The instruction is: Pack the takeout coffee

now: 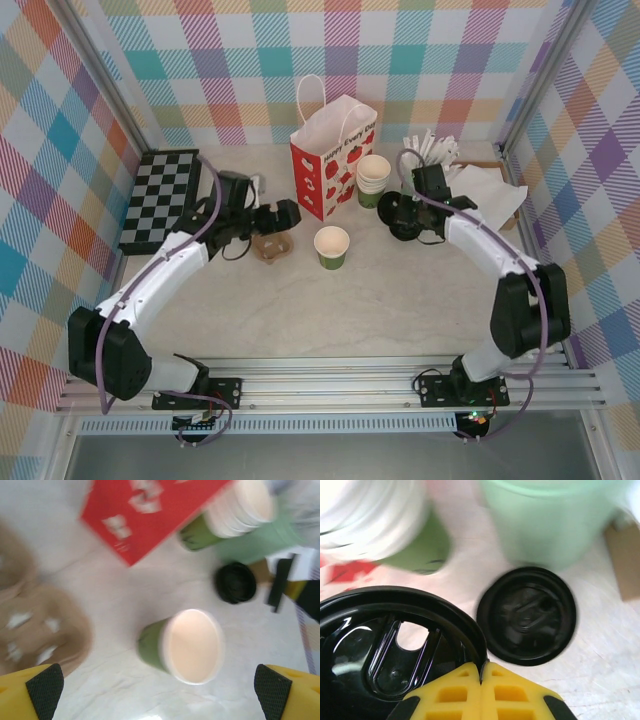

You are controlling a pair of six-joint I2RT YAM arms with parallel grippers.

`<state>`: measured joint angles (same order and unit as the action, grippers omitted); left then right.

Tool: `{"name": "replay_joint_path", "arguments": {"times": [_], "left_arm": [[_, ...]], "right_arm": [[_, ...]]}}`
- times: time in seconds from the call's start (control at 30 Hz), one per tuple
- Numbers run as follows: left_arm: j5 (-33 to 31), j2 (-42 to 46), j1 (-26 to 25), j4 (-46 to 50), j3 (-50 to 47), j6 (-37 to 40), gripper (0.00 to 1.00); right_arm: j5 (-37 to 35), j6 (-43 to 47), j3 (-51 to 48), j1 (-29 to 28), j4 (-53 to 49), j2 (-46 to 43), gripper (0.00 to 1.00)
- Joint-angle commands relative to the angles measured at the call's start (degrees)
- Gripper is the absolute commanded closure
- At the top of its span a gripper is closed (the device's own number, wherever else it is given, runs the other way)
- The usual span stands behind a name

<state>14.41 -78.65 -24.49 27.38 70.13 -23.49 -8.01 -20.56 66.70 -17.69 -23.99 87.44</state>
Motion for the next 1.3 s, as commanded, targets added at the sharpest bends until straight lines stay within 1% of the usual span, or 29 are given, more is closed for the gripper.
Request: {"name": "replay_joint_path", "arguments": {"times": [0.0,0.07,0.17,0.27,0.33,0.43,0.67,0.77,0.83,0.9,0.97,1.03,1.13,1.2,1.27], "left_arm": [[3.04,-4.63,-4.49,7.49,11.06,8.56,0.04],[1.37,-8.74,-7.20,12.02,18.10,9.39,0.07],[-0.19,-14.18,-10.06,16.17,26.10,10.05,0.10],[-2.02,-18.49,-11.55,18.82,32.04,11.08,0.12],[-2.70,-20.58,-12.06,19.23,34.26,11.53,0.14],[-5.94,-23.89,-12.74,20.39,36.81,11.59,0.17],[-6.18,-28.84,-13.82,20.17,40.48,11.71,0.23],[-6.44,-30.43,-14.04,20.57,42.45,11.95,0.30],[-8.22,-31.33,-14.22,20.62,43.28,11.92,0.37],[-9.60,-31.56,-14.40,19.42,42.87,11.80,0.42],[-9.64,-32.01,-14.58,18.71,42.68,11.84,0.45],[-11.18,-32.57,-14.62,18.60,42.94,11.63,0.48],[-12.61,-33.69,-14.71,18.94,43.66,11.75,0.50],[-13.03,-34.32,-14.72,19.03,44.07,11.57,0.54],[-13.65,-34.29,-14.78,18.44,43.70,11.06,0.62]], "right_arm": [[2.63,16.29,-1.84,-2.80,5.82,-4.71,0.95],[0.01,19.39,-0.64,-4.99,5.13,-5.43,0.96],[-1.37,20.89,0.98,-7.26,4.64,-5.70,0.98],[-3.12,22.03,3.42,-9.29,2.86,-4.47,0.98],[-4.34,22.08,4.93,-10.27,1.72,-3.41,0.99],[-4.92,20.30,6.74,-10.86,0.57,-2.56,1.00],[-6.70,20.10,9.64,-12.50,-2.28,-0.58,1.00],[-7.50,20.14,11.04,-12.89,-3.65,0.48,1.00],[-8.06,19.75,12.23,-13.28,-4.65,1.26,1.00],[-8.71,19.11,13.62,-13.63,-5.97,2.15,1.00],[-9.46,18.49,14.97,-14.07,-7.42,3.14,1.00],[-10.13,18.23,15.61,-14.47,-8.03,3.66,1.00],[-9.97,17.86,16.01,-14.91,-8.40,3.99,1.00],[-9.81,17.57,16.42,-15.23,-8.73,4.23,1.00],[-9.79,17.39,16.75,-15.53,-9.11,4.49,1.00]]}}
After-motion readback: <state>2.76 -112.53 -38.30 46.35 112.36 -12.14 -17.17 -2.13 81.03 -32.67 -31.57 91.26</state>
